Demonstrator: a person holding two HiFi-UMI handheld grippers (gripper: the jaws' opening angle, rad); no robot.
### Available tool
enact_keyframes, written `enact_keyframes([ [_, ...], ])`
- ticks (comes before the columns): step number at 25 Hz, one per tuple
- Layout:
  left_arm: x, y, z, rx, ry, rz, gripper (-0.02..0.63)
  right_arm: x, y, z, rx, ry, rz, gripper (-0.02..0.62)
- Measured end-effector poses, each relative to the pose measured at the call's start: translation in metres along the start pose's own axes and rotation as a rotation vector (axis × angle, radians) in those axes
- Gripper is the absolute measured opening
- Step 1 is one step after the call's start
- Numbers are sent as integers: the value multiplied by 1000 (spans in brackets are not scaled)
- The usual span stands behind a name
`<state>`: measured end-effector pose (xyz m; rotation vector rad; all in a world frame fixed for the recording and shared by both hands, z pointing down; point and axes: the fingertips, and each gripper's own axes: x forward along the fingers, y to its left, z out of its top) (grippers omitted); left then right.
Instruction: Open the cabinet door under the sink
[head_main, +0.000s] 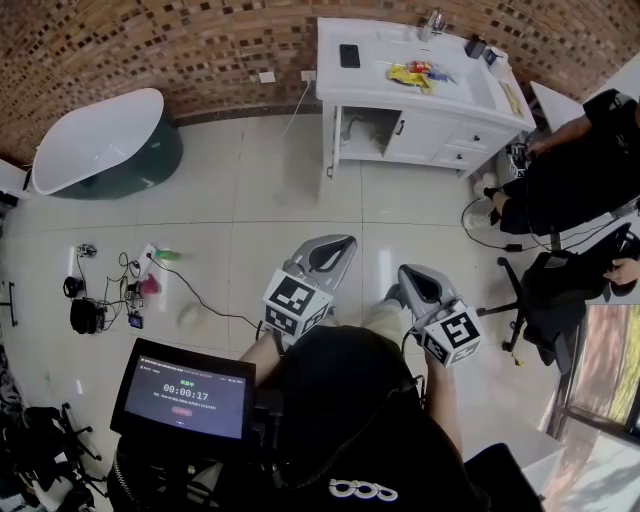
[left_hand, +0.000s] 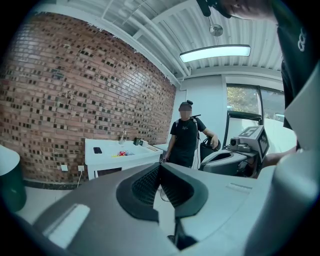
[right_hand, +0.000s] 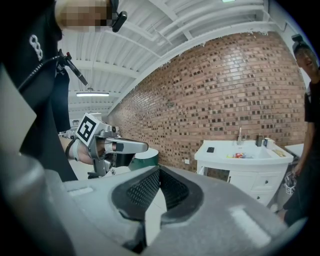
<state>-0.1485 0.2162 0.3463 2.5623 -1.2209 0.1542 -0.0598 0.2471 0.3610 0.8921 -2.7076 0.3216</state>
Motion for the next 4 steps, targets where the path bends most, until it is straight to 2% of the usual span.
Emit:
enact_keyframes([
  [4,0,3,1,-4,4,-2,15,3,0,2,-23,-3,-5,-8],
])
